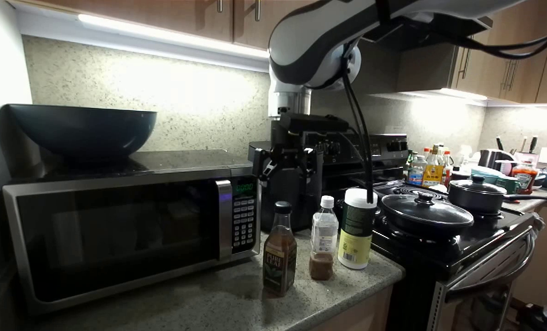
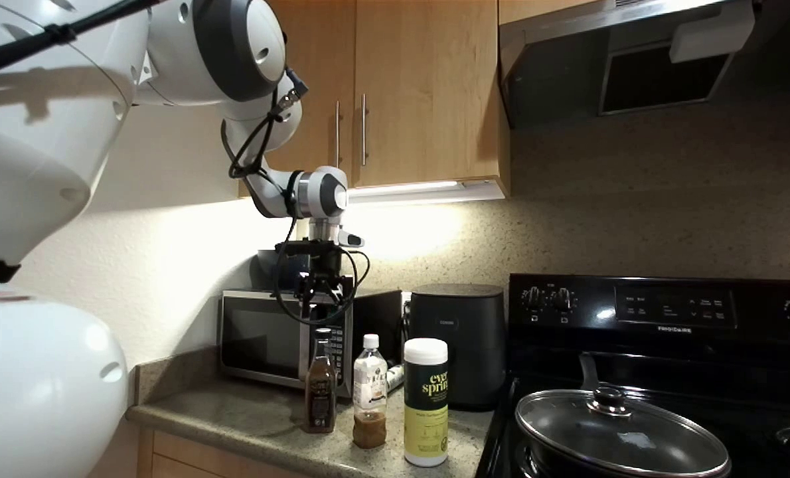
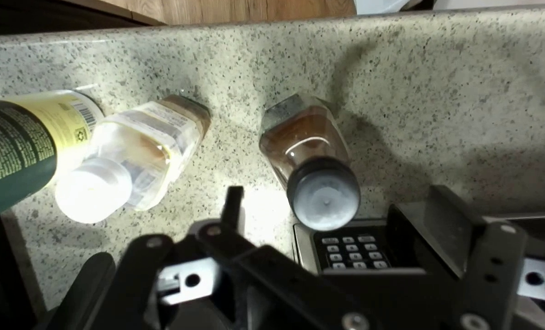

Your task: Move the oil bottle to the back, the plastic bottle to the right and then bring the oil bottle back

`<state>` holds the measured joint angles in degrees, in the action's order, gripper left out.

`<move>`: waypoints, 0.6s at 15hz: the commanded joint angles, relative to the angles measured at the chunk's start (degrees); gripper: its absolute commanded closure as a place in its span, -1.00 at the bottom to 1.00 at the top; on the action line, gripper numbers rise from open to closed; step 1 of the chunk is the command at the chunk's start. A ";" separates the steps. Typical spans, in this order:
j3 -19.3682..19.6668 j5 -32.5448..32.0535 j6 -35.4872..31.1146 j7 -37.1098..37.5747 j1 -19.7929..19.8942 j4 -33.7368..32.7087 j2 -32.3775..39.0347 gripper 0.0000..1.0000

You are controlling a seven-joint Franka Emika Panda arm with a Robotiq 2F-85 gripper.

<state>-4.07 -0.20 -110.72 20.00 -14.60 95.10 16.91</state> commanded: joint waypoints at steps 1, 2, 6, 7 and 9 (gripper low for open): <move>-0.70 -3.66 -4.44 5.06 -0.70 5.24 -5.83 -1.00; -0.74 -4.78 -5.77 6.40 -0.94 5.97 -6.84 -1.00; -1.64 -4.32 -3.95 5.19 -0.14 2.16 -4.50 -1.00; -1.63 -4.32 -3.95 5.19 -0.12 2.16 -4.33 -1.00; -1.58 -4.31 -3.96 5.18 -0.06 2.16 -3.96 -1.00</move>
